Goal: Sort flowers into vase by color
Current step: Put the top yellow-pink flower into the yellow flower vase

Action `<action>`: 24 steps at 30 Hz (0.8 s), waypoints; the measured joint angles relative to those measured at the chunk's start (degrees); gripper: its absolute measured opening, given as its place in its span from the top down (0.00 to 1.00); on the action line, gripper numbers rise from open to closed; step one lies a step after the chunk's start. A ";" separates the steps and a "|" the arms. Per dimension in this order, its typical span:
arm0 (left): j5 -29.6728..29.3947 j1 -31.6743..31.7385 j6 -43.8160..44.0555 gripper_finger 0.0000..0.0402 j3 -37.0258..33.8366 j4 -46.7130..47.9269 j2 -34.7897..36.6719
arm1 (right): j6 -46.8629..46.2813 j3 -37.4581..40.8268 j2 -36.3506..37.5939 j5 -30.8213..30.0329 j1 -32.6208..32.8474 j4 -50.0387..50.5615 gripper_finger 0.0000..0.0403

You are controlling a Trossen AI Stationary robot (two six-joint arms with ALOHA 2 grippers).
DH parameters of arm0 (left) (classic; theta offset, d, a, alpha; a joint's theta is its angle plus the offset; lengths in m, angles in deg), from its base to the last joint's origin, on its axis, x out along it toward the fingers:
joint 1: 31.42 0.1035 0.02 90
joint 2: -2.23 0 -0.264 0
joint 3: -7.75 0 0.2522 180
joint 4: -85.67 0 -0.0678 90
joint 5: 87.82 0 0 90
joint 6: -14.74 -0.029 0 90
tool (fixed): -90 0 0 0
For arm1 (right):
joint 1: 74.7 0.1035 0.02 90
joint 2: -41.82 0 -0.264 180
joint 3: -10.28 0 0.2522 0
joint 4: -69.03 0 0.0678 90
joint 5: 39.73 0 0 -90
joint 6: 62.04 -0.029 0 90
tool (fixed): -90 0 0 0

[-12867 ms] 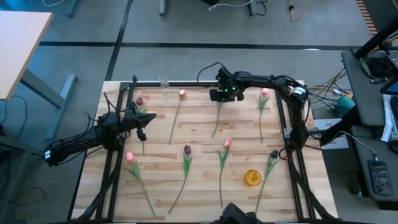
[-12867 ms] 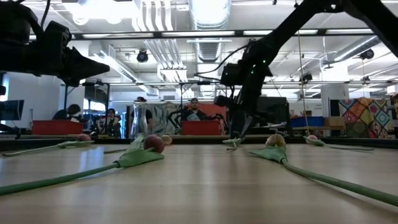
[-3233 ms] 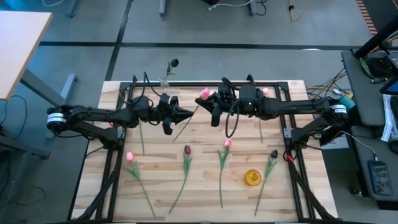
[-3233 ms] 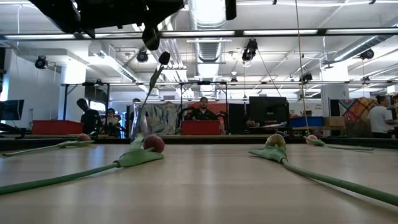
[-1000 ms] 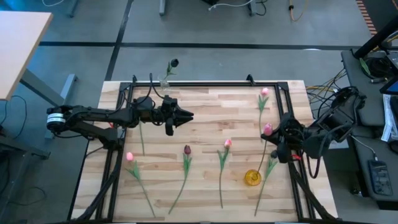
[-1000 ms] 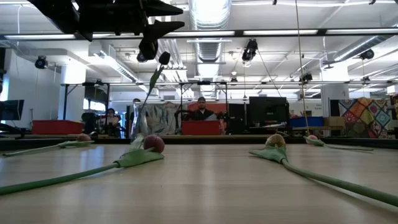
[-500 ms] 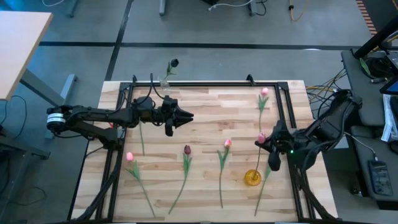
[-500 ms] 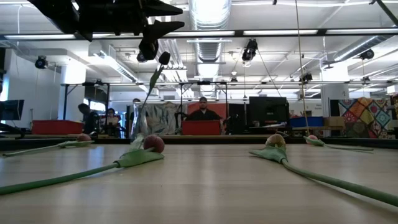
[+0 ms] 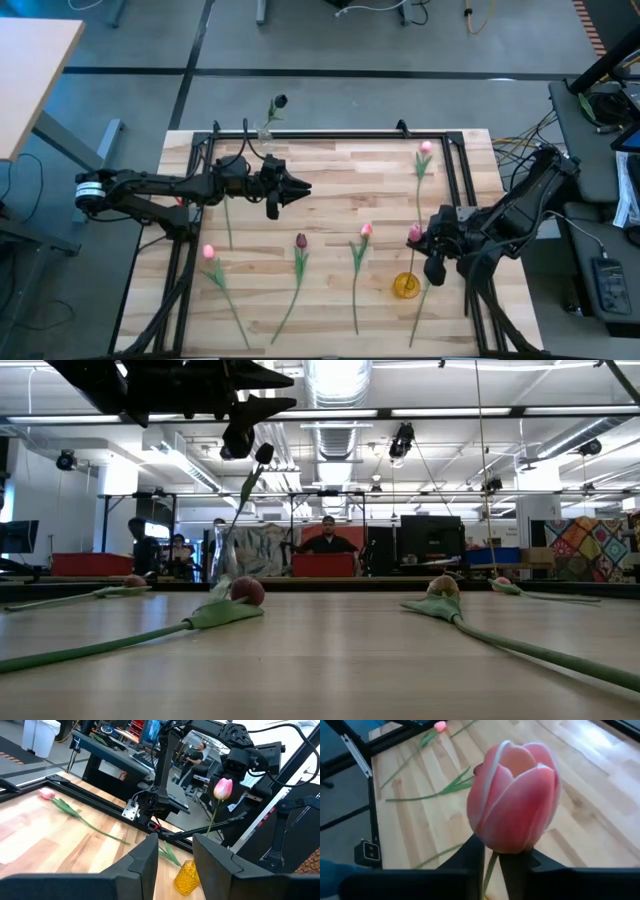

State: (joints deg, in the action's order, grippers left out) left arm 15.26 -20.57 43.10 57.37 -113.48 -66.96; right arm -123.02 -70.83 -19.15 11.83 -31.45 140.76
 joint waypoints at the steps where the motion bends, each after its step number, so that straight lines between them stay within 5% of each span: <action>1: 0.00 0.00 0.00 0.73 0.00 0.00 0.00 | -0.85 0.00 0.00 0.36 0.00 0.02 0.86; 12: 0.00 0.00 -0.31 0.73 0.00 0.00 0.00 | -3.74 -1.41 0.22 3.95 -0.02 0.66 0.66; 24: 1.22 -0.02 -0.72 0.73 0.00 0.00 0.02 | -5.09 -7.03 0.24 4.20 -0.02 9.87 0.61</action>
State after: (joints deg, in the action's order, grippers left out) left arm 16.48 -20.59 42.37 57.37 -113.48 -66.94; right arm -128.11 -77.86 -18.91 16.03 -31.47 150.62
